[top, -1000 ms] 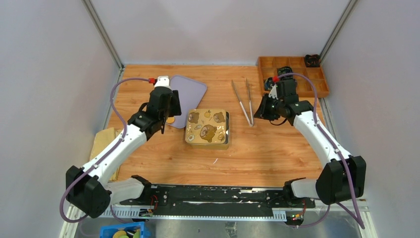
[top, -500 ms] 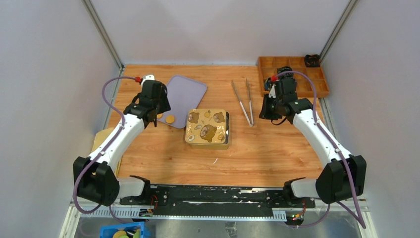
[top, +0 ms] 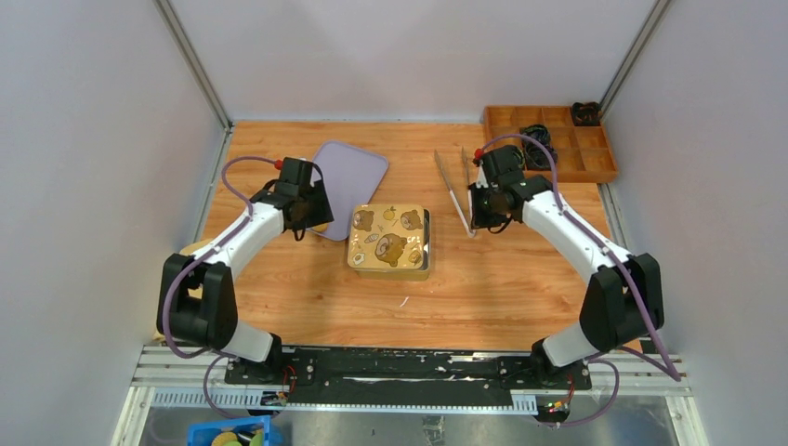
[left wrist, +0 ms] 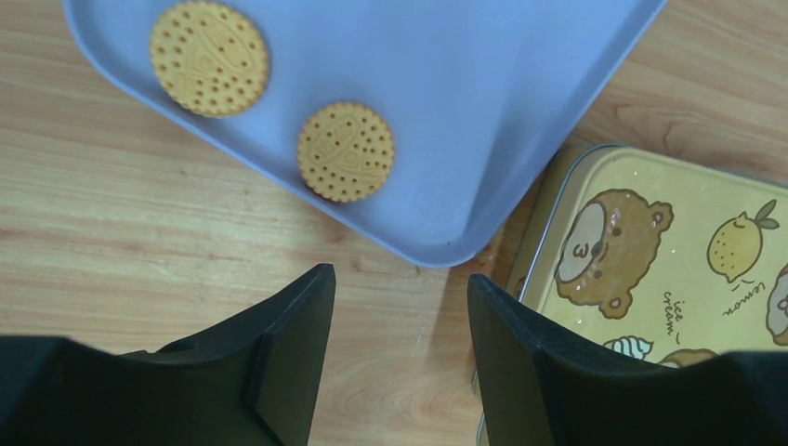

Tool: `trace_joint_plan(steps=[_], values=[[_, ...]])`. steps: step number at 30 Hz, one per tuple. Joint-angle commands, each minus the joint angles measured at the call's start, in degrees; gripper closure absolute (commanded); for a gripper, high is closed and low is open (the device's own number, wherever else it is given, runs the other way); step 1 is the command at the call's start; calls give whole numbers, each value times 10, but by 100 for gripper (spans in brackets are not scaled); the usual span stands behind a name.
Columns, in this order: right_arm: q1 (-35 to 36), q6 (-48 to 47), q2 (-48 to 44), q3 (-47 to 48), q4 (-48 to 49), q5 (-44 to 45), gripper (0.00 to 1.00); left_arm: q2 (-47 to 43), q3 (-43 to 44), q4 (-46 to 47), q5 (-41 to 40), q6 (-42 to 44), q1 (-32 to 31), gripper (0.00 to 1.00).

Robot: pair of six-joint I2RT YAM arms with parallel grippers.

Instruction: Pack the cookies

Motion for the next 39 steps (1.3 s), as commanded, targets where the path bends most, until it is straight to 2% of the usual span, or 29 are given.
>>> trace_joint_plan(steps=[1, 3, 17, 26, 33, 39], values=[[26, -5, 41, 25, -21, 8, 95, 16, -21, 27, 49, -14, -2, 40], [32, -3, 58, 26, -20, 12, 100, 23, -27, 32, 52, -16, -6, 41], [41, 4, 174, 67, -3, -1, 100, 89, -4, 62, 38, -43, -95, 42], [45, 1, 244, 114, -4, -30, 100, 99, -3, 62, 37, -35, -99, 43], [79, 1, 258, 133, -3, -48, 100, 92, 5, 61, 45, -35, -104, 43], [119, 1, 265, 154, -3, -68, 100, 97, 15, 76, 53, -37, -135, 43]])
